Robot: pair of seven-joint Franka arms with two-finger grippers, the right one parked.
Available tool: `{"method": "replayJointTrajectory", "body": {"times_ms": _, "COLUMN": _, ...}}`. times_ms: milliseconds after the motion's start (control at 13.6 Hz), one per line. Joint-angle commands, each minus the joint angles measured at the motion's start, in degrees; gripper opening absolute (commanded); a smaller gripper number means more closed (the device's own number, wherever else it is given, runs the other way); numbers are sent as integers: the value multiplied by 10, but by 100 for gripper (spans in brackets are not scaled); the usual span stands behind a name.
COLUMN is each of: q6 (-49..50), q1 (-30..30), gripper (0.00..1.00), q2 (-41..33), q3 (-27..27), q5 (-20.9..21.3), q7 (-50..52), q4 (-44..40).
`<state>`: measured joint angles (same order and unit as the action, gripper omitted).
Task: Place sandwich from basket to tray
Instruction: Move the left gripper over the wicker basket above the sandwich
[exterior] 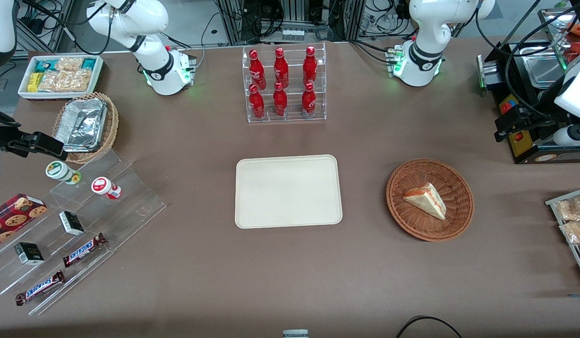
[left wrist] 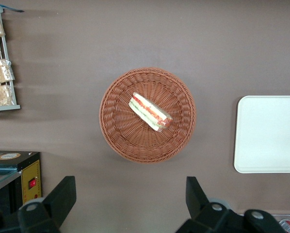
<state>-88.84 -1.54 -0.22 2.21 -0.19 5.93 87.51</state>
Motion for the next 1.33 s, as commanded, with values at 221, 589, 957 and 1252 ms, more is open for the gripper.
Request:
{"method": "replayJointTrajectory", "body": {"times_ms": 221, "q6": 13, "q1": -7, "gripper": 100, "q2": 1, "q3": -3, "q5": 5, "q7": 7, "q4": -12}}
{"method": "replayJointTrajectory", "body": {"times_ms": 589, "q6": -58, "q1": -7, "gripper": 100, "q2": 14, "q3": 4, "q5": -1, "q7": 10, "q4": 46}}
{"method": "replayJointTrajectory", "body": {"times_ms": 957, "q6": -207, "q1": -14, "gripper": 100, "q2": 27, "q3": 13, "q5": 0, "q7": 107, "q4": 156}}
{"method": "replayJointTrajectory", "body": {"times_ms": 1252, "q6": -338, "q1": -14, "gripper": 100, "q2": 31, "q3": 13, "q5": 0, "q7": 258, "q4": 252}}
